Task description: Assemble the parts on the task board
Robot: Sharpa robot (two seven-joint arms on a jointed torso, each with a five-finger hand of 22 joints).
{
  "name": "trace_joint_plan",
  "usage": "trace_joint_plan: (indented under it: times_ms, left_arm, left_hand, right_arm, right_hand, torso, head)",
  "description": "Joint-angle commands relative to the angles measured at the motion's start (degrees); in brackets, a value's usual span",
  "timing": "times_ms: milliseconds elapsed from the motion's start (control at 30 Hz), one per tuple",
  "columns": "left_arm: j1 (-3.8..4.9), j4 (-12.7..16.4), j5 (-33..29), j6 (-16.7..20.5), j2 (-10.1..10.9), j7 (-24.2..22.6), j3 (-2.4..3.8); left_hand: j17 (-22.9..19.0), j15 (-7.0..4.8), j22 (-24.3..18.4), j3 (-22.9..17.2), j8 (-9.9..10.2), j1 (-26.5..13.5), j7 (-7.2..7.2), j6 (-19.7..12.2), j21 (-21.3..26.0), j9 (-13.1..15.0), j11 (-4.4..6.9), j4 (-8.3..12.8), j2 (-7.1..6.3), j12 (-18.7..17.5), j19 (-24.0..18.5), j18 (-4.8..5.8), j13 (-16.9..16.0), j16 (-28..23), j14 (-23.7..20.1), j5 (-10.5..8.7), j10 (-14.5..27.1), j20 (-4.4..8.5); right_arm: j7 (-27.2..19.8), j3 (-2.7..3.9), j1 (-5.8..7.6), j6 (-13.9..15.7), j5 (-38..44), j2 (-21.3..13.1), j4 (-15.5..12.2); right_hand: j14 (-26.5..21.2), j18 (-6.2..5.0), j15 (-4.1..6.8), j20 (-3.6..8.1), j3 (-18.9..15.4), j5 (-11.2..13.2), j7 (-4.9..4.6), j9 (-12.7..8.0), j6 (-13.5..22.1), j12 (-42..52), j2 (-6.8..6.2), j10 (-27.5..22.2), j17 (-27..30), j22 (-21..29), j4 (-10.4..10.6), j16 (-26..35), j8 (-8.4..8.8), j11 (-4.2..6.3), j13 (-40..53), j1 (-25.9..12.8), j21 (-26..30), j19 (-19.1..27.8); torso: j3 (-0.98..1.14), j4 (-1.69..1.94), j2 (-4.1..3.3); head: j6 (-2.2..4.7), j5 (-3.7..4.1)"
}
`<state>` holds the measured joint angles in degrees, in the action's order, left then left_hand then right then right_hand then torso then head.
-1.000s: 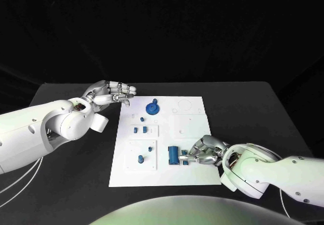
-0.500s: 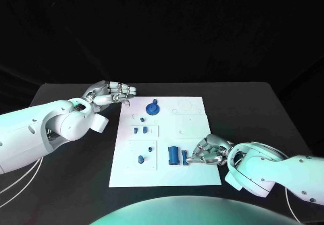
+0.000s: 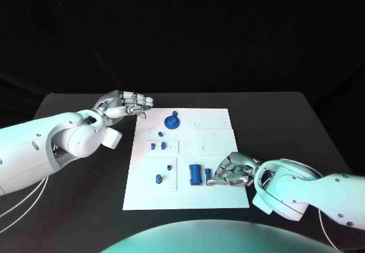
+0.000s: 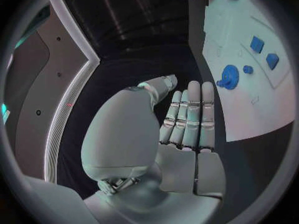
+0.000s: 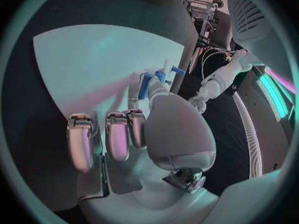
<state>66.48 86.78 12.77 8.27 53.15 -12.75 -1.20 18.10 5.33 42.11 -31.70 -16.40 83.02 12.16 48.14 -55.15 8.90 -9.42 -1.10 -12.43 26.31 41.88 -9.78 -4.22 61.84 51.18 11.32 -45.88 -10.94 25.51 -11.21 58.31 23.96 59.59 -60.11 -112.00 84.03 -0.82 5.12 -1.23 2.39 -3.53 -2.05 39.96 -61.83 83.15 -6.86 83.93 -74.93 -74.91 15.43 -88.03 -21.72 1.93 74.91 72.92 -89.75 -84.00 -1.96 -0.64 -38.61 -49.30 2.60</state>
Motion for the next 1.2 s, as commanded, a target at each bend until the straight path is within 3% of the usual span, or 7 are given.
trace_joint_plan:
  times_ms: [33,1200]
  left_arm:
    - [0.04,0.08,-0.26,-0.78,-0.04,-0.34,0.04]
    - [0.04,-0.10,-0.26,-0.76,-0.03,-0.34,0.03]
  left_hand:
    - [-0.10,0.08,-0.07,0.16,-0.33,-0.22,0.42,-0.21,0.24,-0.09,-0.17,0.05,0.56,0.31,-0.38,-0.68,0.09,0.03,-0.40,0.36,0.37,-0.06]
    - [-0.12,0.09,-0.09,0.13,-0.37,-0.27,0.42,-0.20,0.29,-0.11,-0.18,0.01,0.64,0.40,-0.39,-0.68,0.10,0.04,-0.43,0.36,0.42,-0.07]
  right_arm:
    - [-0.53,-0.04,-0.07,-1.44,0.50,0.20,0.20]
    - [-1.39,-0.03,-0.06,0.62,0.44,0.93,1.92]
  right_hand:
    - [4.99,0.81,0.21,0.20,-0.06,-0.14,-0.05,-0.07,-0.32,0.14,-0.22,4.00,-10.22,-15.07,0.38,-0.19,0.35,0.06,11.52,-0.15,-0.19,-5.98]
    - [5.01,0.82,0.27,0.22,0.69,-0.12,0.02,-0.30,-0.60,0.16,0.71,4.02,-10.31,-15.09,1.09,-0.23,0.58,0.13,11.54,0.46,-0.25,-6.00]
  torso:
    - [-0.03,0.04,-0.02]
    - [0.01,-0.01,0.04]
  head:
    - [-0.10,0.02]
    - [0.05,0.21]
